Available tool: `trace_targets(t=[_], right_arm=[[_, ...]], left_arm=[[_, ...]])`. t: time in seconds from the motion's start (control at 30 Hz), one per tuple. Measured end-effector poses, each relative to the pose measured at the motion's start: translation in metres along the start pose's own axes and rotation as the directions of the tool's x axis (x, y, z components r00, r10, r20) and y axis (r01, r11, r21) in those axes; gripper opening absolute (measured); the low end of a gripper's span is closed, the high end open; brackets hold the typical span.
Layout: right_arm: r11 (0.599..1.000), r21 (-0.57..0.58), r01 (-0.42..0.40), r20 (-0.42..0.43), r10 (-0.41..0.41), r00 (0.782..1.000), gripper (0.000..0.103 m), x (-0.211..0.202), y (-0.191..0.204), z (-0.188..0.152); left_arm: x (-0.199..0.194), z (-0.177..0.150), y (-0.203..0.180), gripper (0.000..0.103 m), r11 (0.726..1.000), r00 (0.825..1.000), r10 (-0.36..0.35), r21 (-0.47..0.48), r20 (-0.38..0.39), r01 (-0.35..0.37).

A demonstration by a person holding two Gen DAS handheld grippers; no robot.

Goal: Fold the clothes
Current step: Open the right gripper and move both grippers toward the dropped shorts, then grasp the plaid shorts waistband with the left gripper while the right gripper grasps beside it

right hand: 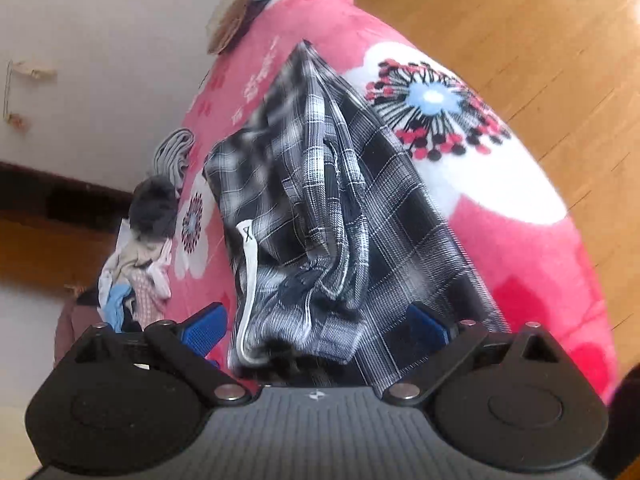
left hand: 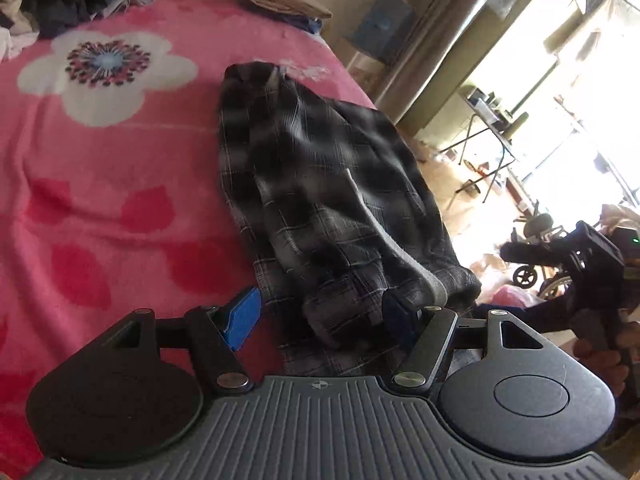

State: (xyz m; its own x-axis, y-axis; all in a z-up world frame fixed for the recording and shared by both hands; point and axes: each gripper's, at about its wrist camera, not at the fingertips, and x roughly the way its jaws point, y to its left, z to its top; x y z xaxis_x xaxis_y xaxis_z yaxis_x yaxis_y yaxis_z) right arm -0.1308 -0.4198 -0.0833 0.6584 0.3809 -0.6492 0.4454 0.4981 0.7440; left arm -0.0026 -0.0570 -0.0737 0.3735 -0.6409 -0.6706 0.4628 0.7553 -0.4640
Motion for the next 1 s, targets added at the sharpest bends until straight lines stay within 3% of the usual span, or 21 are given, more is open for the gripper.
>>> trace_targets(t=[0.17,0.33,0.4,0.5,0.6,0.7,0.77,0.9,1.0], right_arm=[[1.0,0.01,-0.002,-0.014,0.002,1.0,0.096,0.017,0.004,0.0],[0.999,0.025,0.038,-0.072,-0.036,0.997,0.089,0.036,-0.001,0.0],[0.999,0.03,0.037,-0.081,-0.034,0.996,0.086,0.039,-0.004,-0.001],[0.999,0.041,0.028,-0.09,-0.024,0.996,0.079,0.04,-0.006,-0.002],[0.998,0.06,0.01,-0.099,-0.004,0.995,0.074,0.041,-0.007,-0.001],[0.998,0.069,0.006,-0.11,0.002,0.994,0.073,0.046,-0.008,0.003],[0.997,0.076,-0.008,-0.128,0.018,0.992,0.066,0.05,-0.009,0.004],[0.998,0.058,-0.011,-0.139,0.019,0.99,0.065,0.051,-0.006,0.006],[0.997,0.082,-0.013,-0.163,0.026,0.986,0.065,0.053,-0.012,0.006]], left_arm=[[-0.002,-0.008,-0.003,0.067,0.993,0.995,-0.104,0.057,0.001,0.103],[0.009,-0.009,-0.001,0.067,0.988,0.988,-0.15,0.031,-0.039,0.151],[0.015,-0.006,0.005,0.067,0.983,0.982,-0.183,-0.031,-0.052,0.181],[0.026,-0.001,0.022,0.067,0.943,0.957,-0.278,-0.211,-0.078,0.257],[0.034,0.003,0.033,0.067,0.912,0.948,-0.307,-0.31,-0.084,0.268],[0.041,0.006,0.039,0.067,0.882,0.939,-0.331,-0.384,-0.097,0.271],[0.043,0.006,0.041,0.067,0.867,0.935,-0.34,-0.419,-0.101,0.271],[0.049,0.006,0.048,0.067,0.838,0.93,-0.353,-0.476,-0.104,0.265],[0.053,0.006,0.049,0.067,0.83,0.929,-0.352,-0.496,-0.111,0.255]])
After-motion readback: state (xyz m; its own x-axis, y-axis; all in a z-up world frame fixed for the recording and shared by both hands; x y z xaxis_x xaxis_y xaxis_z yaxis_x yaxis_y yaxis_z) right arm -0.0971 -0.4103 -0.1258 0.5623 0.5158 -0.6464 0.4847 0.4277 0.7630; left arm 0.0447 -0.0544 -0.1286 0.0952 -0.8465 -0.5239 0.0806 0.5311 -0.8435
